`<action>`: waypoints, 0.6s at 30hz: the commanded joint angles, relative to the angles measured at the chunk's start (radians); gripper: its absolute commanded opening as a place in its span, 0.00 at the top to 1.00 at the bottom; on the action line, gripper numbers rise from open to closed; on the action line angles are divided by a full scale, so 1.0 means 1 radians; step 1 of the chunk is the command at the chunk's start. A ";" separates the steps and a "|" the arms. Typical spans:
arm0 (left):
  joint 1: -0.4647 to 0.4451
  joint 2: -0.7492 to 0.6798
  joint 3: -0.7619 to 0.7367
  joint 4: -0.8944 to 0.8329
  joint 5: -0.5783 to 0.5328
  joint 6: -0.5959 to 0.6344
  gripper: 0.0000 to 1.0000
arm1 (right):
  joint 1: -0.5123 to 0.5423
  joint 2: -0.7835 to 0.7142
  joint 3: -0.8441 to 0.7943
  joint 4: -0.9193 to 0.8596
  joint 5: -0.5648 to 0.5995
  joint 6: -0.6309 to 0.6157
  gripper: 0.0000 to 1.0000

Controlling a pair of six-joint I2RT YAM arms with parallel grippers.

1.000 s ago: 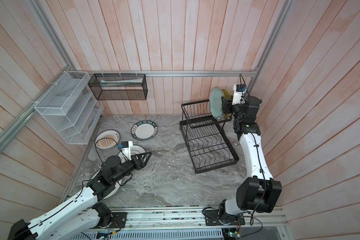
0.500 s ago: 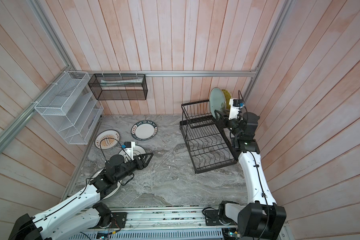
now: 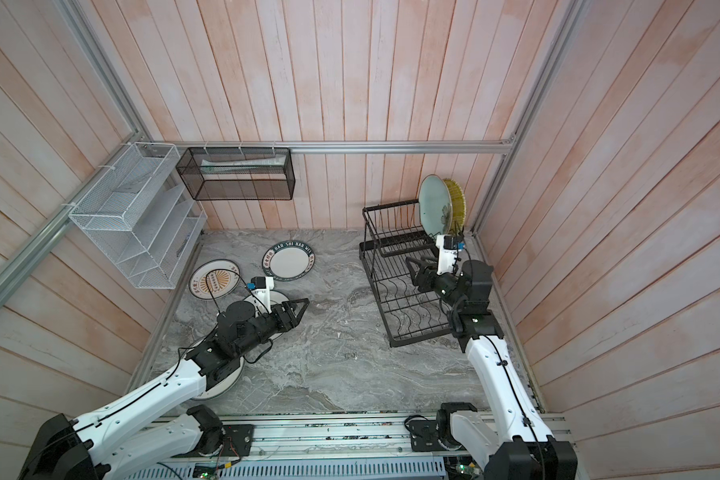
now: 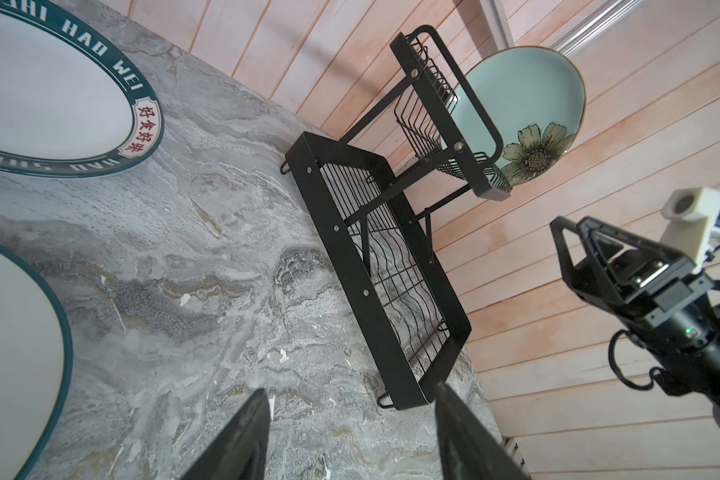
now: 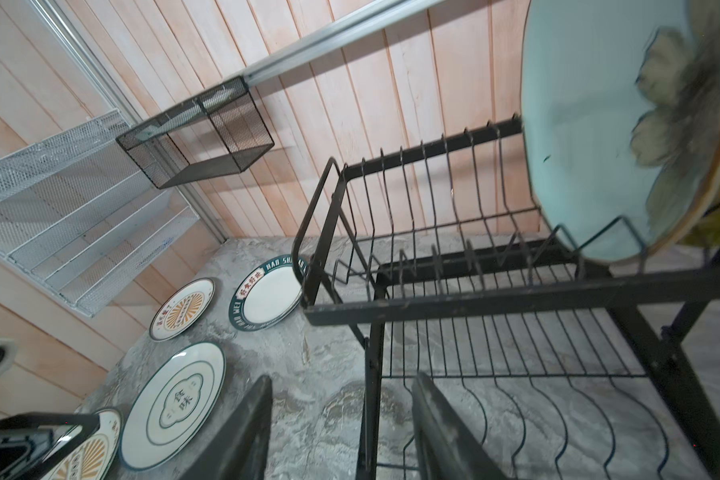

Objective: Load the plates into the dish rack
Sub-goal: 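Open the right gripper and draw it back from the rack toward the table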

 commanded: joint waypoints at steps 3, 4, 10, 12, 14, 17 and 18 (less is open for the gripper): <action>-0.003 0.037 0.032 -0.009 -0.041 0.019 0.36 | 0.127 -0.049 -0.146 0.023 0.066 0.082 0.46; -0.002 0.047 0.034 -0.009 -0.039 0.020 0.36 | 0.171 -0.050 -0.181 0.029 0.104 0.093 0.46; -0.002 0.088 0.057 -0.015 -0.035 0.020 0.36 | 0.394 -0.008 -0.337 0.100 0.284 0.153 0.49; -0.003 0.089 0.061 -0.022 -0.036 0.021 0.36 | 0.457 0.009 -0.363 0.117 0.365 0.163 0.50; -0.004 0.085 0.061 -0.036 -0.043 0.021 0.36 | 0.502 0.030 -0.383 0.140 0.432 0.174 0.49; -0.003 0.077 0.062 -0.058 -0.056 0.021 0.36 | 0.519 0.050 -0.398 0.165 0.479 0.186 0.49; -0.003 0.073 0.063 -0.065 -0.058 0.021 0.36 | 0.519 0.055 -0.399 0.170 0.483 0.185 0.50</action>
